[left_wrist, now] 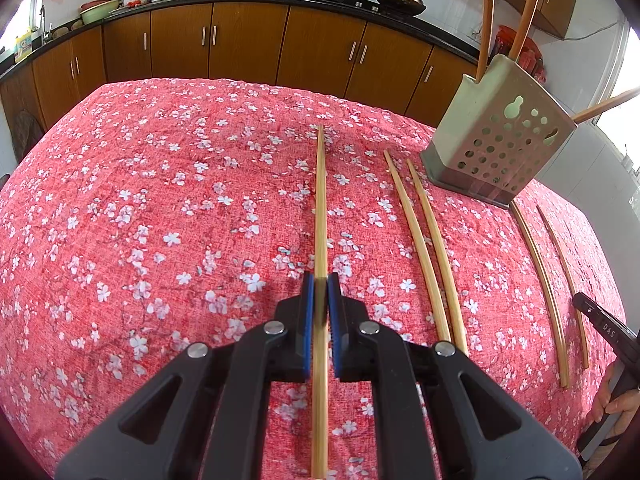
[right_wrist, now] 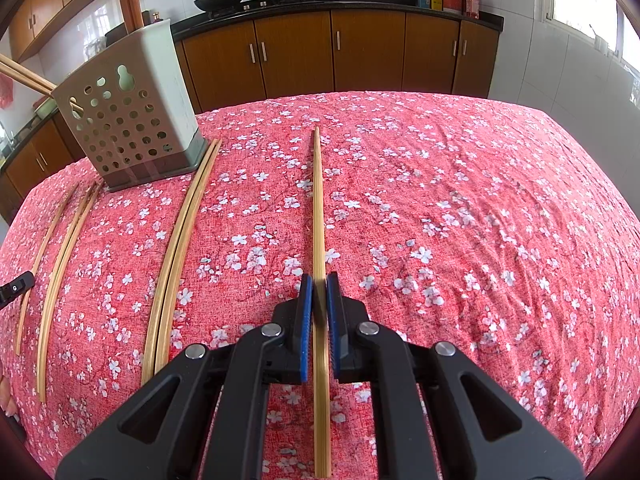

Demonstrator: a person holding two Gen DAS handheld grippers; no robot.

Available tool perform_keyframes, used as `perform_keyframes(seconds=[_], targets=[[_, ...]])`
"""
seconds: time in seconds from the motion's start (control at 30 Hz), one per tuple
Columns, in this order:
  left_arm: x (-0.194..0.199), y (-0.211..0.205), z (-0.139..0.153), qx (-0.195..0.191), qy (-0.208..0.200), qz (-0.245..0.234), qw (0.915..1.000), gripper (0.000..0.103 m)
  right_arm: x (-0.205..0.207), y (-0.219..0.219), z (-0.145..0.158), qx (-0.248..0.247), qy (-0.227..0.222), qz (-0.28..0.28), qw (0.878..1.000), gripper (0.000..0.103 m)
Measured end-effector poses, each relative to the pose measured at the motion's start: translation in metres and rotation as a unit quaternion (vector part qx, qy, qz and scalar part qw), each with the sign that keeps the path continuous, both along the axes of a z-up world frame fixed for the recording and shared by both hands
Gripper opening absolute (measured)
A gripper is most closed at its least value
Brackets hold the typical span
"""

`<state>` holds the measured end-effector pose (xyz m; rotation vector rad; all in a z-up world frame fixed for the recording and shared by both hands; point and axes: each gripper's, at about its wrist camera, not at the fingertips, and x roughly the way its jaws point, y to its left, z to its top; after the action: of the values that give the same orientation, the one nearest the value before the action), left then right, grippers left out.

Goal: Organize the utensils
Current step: 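Lift the left tool's chopstick toward the holder while the right tool lifts its own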

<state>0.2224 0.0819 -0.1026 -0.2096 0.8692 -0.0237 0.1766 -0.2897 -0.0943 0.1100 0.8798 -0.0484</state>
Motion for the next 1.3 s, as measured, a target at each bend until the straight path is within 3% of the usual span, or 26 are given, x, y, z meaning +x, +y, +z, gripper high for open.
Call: perform_keyframes(seconds=[0.37, 0.5, 0.9, 1.03, 1.3], targets=[[0.000, 0.000, 0.000, 0.001, 0.000, 0.000, 1.0000, 0.010, 0.000, 0.000, 0.002, -0.003, 0.001, 0.001, 1.000, 0.009], [-0.003, -0.014, 0.003, 0.046, 0.008, -0.009, 0.9989, 0.011, -0.005, 0.006, 0.002, -0.011, 0.002, 0.009, 1.000, 0.009], [-0.012, -0.013, 0.003, 0.037, 0.006, -0.011, 0.9993, 0.008, -0.023, 0.005, 0.005, 0.015, -0.002, 0.012, 1.000, 0.008], [-0.019, -0.011, 0.017, 0.037, -0.012, -0.013, 0.9992, 0.008, -0.037, -0.002, 0.025, 0.014, -0.043, 0.010, 0.999, 0.008], [-0.038, -0.015, 0.076, 0.034, -0.094, -0.023, 0.9948, 0.008, -0.052, -0.010, 0.075, 0.008, -0.125, -0.001, 0.992, 0.008]])
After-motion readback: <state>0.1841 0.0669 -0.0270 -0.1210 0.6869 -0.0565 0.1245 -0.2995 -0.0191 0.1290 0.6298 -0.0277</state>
